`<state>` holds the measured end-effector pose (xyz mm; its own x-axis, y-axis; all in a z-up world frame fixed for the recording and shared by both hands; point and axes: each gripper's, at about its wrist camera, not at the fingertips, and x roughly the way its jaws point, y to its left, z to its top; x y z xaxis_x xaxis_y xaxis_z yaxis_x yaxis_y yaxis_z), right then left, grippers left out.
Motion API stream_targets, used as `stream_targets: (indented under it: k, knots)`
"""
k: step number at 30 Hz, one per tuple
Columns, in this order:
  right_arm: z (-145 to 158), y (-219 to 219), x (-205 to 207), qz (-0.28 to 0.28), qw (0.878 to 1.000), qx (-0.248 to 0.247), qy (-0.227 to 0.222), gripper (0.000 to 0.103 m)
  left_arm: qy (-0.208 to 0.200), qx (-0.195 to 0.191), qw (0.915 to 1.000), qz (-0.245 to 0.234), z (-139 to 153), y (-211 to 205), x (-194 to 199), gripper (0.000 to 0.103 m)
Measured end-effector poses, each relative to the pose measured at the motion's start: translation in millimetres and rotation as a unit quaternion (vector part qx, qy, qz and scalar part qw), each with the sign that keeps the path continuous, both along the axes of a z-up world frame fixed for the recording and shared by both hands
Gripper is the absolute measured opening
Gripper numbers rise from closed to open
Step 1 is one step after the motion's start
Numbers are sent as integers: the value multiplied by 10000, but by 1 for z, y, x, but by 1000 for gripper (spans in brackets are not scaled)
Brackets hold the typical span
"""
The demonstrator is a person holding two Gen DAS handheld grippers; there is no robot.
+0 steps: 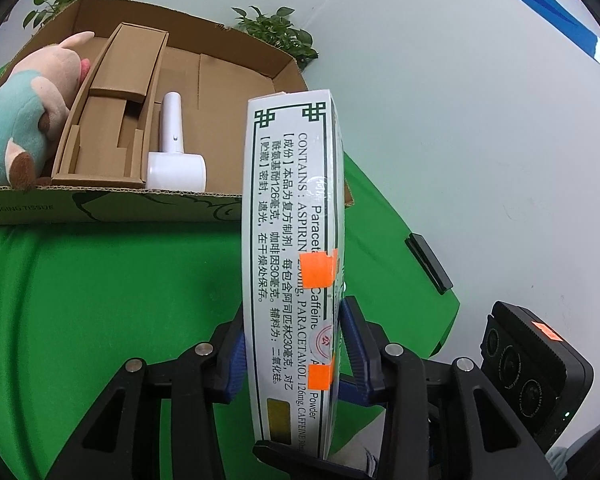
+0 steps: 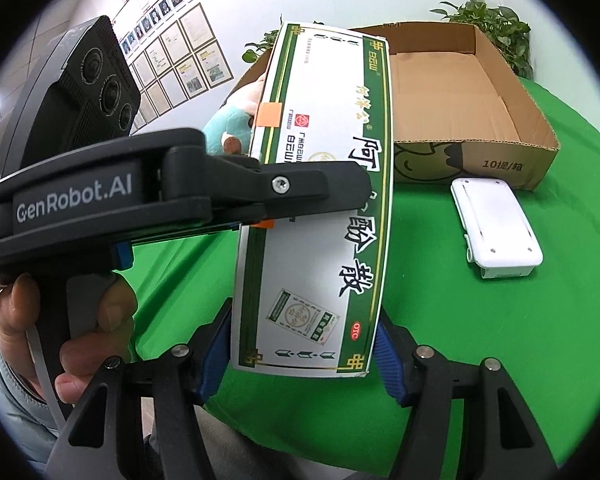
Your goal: Organize objects
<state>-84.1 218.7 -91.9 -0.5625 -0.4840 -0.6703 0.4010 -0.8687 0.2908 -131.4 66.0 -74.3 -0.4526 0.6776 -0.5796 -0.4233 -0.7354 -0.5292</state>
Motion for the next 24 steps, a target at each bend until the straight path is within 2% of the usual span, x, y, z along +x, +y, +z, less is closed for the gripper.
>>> stream_targets:
  k: [19,21,24]
  knots:
    - [0,4,-11,-6,9999,-102,108,62,148,-104,9998,-72,13,4,8,39]
    - [2,20,-8,-7,9999,-119,98,62,150,-111,9998,-73,13,4,7,39]
    - [1,21,-10,-4,9999,-123,88,62,125,-109,9998,-68,12,5,6,39]
